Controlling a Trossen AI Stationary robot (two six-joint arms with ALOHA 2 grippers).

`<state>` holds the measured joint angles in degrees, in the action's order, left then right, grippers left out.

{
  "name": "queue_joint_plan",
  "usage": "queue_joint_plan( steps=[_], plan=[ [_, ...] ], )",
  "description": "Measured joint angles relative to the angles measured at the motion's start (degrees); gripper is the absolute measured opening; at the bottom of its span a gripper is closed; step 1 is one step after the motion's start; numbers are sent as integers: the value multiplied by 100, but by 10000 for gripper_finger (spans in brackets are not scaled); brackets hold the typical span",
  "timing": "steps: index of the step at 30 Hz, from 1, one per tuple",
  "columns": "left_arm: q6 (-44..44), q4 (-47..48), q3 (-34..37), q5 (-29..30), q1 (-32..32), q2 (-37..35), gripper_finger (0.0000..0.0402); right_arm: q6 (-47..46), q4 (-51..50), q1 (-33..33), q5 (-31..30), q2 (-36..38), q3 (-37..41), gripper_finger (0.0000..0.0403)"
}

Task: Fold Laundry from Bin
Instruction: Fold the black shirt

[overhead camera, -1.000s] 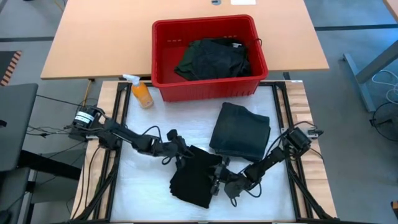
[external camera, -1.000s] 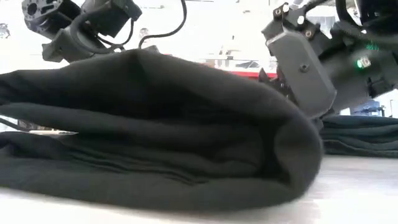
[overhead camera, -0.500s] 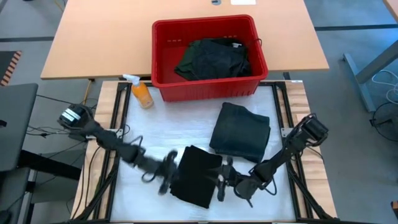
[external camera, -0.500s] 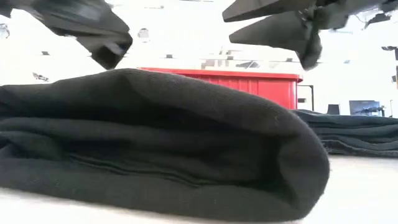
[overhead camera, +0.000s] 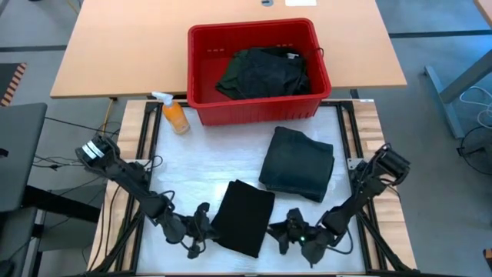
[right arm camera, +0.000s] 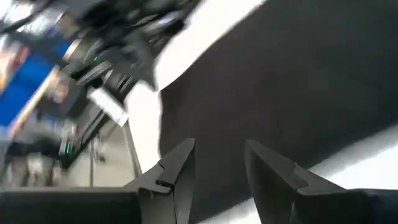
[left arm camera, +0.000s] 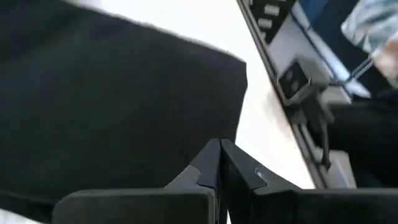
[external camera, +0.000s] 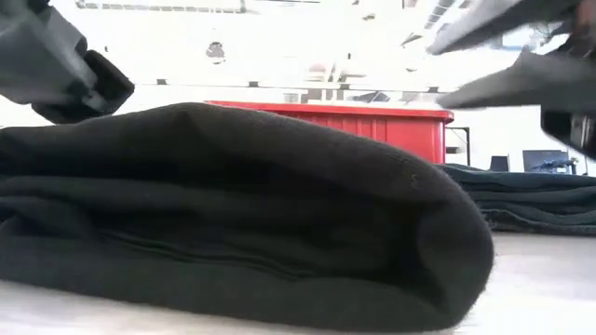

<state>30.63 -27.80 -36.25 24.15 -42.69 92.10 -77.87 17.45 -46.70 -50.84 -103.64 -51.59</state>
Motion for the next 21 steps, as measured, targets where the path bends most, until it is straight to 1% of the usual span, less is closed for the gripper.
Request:
queue_joint_plan(
  steps=[3, 6, 8, 12, 15, 19, 21],
  plan=[
    [35, -16, 0, -98, -7, 309, 0, 1366, 648, -96, 5, -241, -81, 163],
    [188, -11, 0, -191, -4, 574, 0, 2609, 1101, -50, 15, -766, -463, 163],
    [295, -16, 0, -298, -1, 673, 0, 3271, 1159, 23, 115, -1131, -849, 163],
    [430, -18, 0, -432, -3, 729, 0, 4518, 1013, 174, 570, -1853, -1676, 163],
    [457, -16, 0, -442, -3, 729, 0, 4788, 421, 230, 701, -2255, -2267, 163],
    [457, 3, 0, -493, -3, 729, 0, 4218, -745, 202, 721, -2666, -2824, 163],
    [457, 3, 0, -501, -3, 729, 0, 3900, -1004, 155, 688, -2773, -2981, 163]
  ],
)
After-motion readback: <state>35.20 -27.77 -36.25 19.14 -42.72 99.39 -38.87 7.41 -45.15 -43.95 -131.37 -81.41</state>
